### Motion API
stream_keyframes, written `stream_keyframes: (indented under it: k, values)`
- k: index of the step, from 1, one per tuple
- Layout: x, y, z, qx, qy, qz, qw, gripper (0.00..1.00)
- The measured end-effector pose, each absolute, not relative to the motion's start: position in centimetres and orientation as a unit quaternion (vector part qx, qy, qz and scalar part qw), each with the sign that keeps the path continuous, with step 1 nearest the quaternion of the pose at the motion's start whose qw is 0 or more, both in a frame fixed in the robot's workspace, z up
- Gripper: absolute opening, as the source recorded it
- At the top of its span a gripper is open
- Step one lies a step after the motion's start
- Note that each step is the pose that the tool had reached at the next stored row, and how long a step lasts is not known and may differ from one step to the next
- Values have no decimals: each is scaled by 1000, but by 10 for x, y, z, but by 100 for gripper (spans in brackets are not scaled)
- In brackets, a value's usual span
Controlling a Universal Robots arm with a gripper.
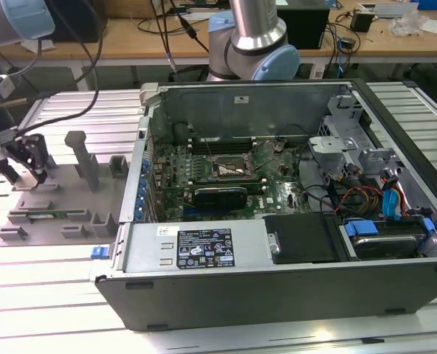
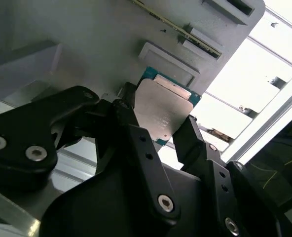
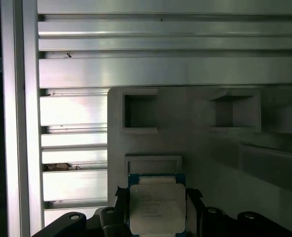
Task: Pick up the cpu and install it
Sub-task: 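Pick up the cpu and move it towards the insertion slot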
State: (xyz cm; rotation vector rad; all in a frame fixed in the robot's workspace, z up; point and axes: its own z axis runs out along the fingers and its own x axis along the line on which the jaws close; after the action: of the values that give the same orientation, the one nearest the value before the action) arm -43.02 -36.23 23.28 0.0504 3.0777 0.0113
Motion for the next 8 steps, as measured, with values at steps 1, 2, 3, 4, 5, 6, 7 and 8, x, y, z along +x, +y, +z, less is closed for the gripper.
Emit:
stream_keyframes:
  k: [1,2,3,4,5,6,7,8]
  values:
    - [-430,-362,236,16,999,4,32,55]
    - [-430,-362,238,16,999,4,32,55]
    - [-430,-362,243,16,999,4,32,55]
    - [-430,-362,246,16,999,4,32,55]
    - [-430,-362,248,16,999,4,32,55]
    - [-430,-361,253,16,999,4,32,55]
    - [-430,-361,256,16,999,4,32,55]
    - [-430,-361,259,16,999,4,32,55]
